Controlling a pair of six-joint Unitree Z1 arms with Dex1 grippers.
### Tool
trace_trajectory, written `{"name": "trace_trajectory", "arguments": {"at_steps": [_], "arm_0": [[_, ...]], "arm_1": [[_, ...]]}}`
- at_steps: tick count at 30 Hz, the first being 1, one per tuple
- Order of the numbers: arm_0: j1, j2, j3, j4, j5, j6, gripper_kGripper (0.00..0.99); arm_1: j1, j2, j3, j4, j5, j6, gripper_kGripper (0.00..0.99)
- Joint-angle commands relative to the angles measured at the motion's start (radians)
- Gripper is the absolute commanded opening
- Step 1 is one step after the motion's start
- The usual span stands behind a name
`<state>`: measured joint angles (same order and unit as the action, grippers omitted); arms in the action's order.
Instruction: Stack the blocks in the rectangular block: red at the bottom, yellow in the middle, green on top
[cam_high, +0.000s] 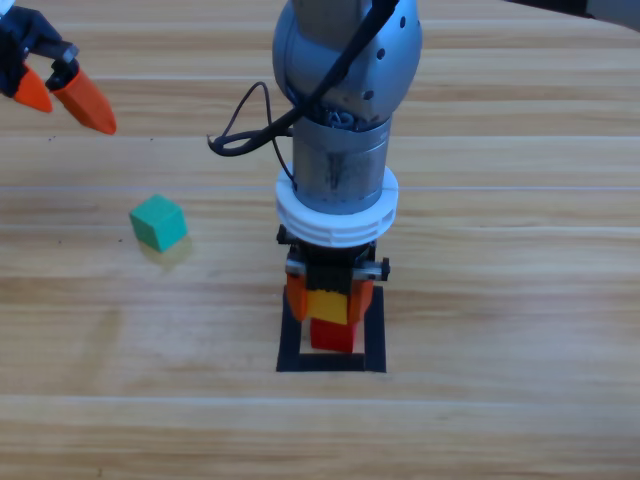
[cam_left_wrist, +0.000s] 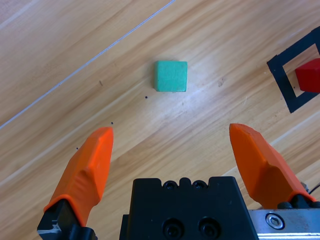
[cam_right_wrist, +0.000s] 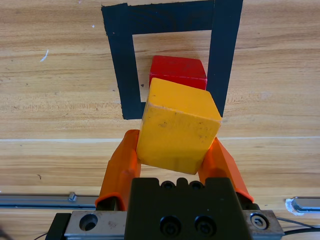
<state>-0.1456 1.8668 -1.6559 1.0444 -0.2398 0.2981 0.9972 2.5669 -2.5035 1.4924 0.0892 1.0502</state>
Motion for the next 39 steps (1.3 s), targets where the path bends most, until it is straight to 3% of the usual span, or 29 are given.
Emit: {"name": "trace_trajectory", "arguments": {"at_steps": [1, 6, 9, 11, 13, 15, 22, 30, 36, 39], "arm_0": [[-0.016, 0.037, 0.028, -0.01, 0.008, -0.008, 0.99], [-0.016, 0.038, 0.027, -0.01, 0.008, -0.008, 0.99], [-0.016, 0.043, 0.025, -0.01, 0.01, -0.008, 0.99], [-0.016, 0.048, 0.022, -0.01, 0.01, -0.008, 0.99], [-0.016, 0.051, 0.022, -0.01, 0.01, -0.008, 0.99], [-0.016, 0.051, 0.021, -0.01, 0.01, -0.008, 0.99], [-0.017, 0.055, 0.008, -0.01, 0.033, -0.028, 0.99], [-0.058, 0.123, -0.056, -0.01, 0.09, -0.085, 0.99], [-0.186, 0.27, -0.11, -0.027, 0.246, -0.186, 0.99], [-0.229, 0.35, -0.127, -0.035, 0.294, -0.226, 0.988]], "arm_1": [[0.023, 0.078, 0.02, 0.009, -0.008, -0.009, 0.281], [0.021, 0.078, 0.02, 0.009, -0.008, -0.009, 0.282], [0.021, 0.082, 0.02, 0.009, -0.008, -0.009, 0.41], [0.02, 0.087, 0.02, 0.008, -0.008, -0.01, 0.551], [0.015, 0.09, 0.022, 0.009, -0.008, -0.021, 0.844], [0.014, 0.087, 0.029, 0.008, -0.011, -0.021, 0.982], [0.014, -0.03, 0.049, 0.009, -0.075, -0.052, 0.99], [0.014, -0.363, 0.054, 0.008, -0.19, -0.222, 0.99], [0.014, -0.413, 0.117, 0.008, -0.239, -0.452, 0.99], [0.014, -0.421, 0.203, -0.003, -0.302, -0.546, 0.99]]}}
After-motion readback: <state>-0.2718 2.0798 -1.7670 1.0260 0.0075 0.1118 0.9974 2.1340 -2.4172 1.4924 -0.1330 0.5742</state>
